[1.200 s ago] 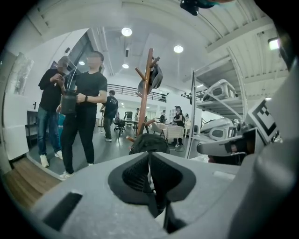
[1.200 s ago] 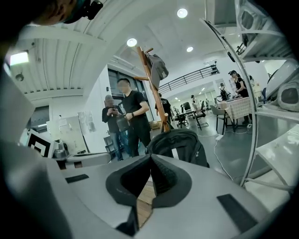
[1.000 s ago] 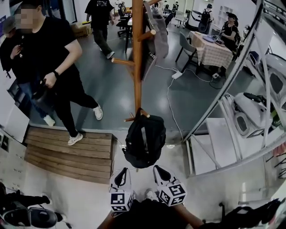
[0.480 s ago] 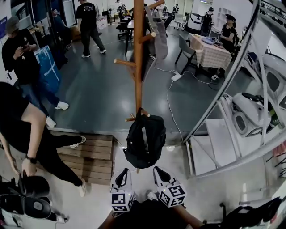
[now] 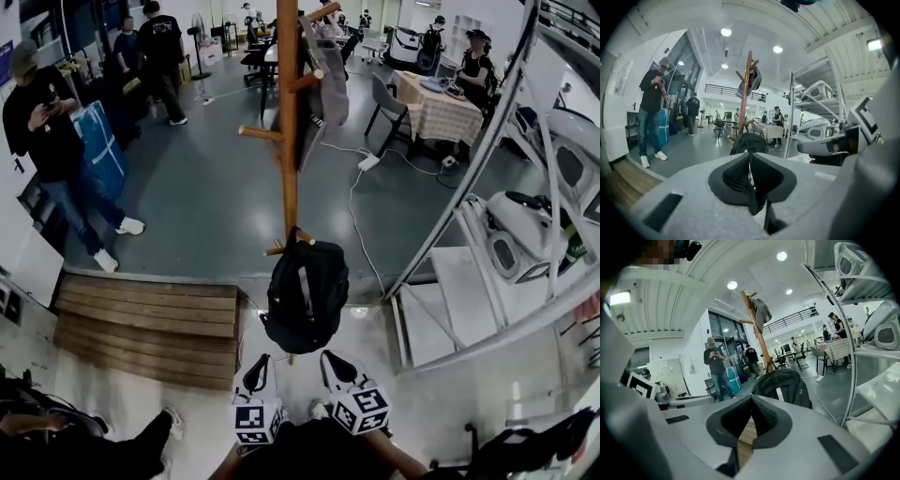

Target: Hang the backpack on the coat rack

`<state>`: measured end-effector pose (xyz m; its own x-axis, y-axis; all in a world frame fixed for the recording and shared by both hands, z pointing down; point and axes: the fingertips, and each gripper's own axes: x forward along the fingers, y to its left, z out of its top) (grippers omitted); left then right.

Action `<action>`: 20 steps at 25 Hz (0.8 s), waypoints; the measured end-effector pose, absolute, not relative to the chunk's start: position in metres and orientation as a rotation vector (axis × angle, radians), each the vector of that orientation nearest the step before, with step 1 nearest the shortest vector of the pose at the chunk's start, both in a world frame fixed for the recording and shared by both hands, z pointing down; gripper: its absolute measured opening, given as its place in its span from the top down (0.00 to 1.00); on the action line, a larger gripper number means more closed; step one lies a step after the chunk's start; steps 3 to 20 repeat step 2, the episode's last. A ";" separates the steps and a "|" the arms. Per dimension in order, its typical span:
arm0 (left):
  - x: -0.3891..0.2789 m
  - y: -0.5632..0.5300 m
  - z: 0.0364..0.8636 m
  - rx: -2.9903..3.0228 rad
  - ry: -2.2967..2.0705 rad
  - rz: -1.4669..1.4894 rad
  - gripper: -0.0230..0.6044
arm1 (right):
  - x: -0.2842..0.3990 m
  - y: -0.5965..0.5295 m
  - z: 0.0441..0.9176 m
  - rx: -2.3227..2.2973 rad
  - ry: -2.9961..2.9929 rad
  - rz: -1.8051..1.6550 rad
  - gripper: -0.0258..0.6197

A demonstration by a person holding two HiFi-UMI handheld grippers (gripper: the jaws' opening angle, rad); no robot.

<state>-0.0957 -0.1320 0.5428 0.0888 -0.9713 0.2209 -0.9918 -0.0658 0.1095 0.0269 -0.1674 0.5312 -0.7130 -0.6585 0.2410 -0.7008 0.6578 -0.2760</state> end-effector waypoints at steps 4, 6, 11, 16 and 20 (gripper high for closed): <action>-0.096 -0.132 0.543 2.134 -1.969 0.129 0.91 | 0.026 -0.166 0.531 1.133 -2.748 0.535 0.94; -0.096 -0.132 0.543 2.134 -1.969 0.129 0.91 | 0.026 -0.166 0.531 1.133 -2.748 0.535 0.94; -0.096 -0.132 0.543 2.134 -1.969 0.129 0.91 | 0.026 -0.166 0.531 1.133 -2.748 0.535 0.94; -0.096 -0.132 0.543 2.134 -1.969 0.129 0.91 | 0.026 -0.166 0.531 1.133 -2.748 0.535 0.94; -0.096 -0.132 0.543 2.134 -1.969 0.129 0.91 | 0.026 -0.166 0.531 1.133 -2.748 0.535 0.94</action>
